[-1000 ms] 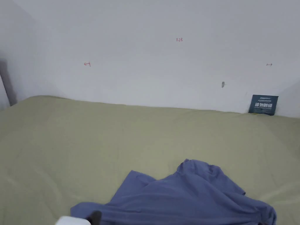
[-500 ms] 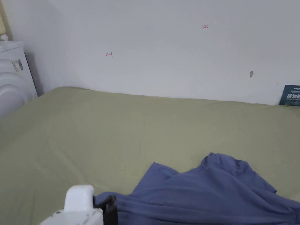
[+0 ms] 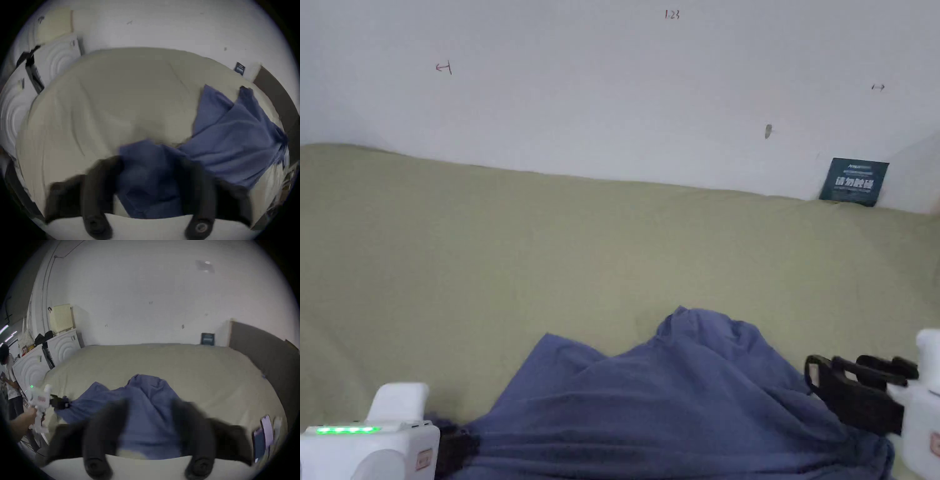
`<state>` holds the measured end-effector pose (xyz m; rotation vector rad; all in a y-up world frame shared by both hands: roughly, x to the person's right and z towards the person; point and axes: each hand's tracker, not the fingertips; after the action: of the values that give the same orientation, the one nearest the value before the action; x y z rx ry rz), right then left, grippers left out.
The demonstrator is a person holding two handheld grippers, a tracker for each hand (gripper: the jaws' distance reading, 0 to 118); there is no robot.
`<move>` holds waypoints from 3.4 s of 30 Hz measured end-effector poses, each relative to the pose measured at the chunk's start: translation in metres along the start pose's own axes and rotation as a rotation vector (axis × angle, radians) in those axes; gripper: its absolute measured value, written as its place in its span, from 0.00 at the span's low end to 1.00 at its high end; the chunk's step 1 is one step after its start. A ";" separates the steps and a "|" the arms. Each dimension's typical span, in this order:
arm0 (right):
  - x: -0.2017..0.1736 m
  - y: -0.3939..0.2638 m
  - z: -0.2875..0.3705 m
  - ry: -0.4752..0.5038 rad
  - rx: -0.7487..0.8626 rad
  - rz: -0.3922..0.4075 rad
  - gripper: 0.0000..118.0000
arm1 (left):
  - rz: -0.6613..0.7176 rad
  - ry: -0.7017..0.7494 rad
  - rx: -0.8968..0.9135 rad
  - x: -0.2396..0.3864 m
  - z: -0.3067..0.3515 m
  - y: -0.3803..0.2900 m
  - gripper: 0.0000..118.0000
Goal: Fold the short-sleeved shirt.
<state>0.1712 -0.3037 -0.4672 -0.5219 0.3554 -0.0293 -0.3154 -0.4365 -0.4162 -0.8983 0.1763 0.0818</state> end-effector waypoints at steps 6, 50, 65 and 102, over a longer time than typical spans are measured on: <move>0.047 0.061 -0.152 -0.010 -0.308 0.131 0.75 | -0.008 -0.036 0.119 0.012 0.036 -0.009 0.03; 0.029 0.310 -0.023 -0.121 0.318 0.129 0.00 | -0.218 -0.090 0.528 0.016 0.168 0.274 0.03; 0.047 0.418 -0.002 -0.256 0.562 0.170 0.00 | -0.218 0.019 0.743 0.023 0.198 0.434 0.03; 0.017 0.143 0.083 -0.003 0.270 0.182 0.00 | -0.268 -0.094 0.568 -0.032 0.178 0.169 0.03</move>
<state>0.2061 -0.1414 -0.4765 -0.2215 0.3882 0.0990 -0.3500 -0.1917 -0.4316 -0.3435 -0.0138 -0.1694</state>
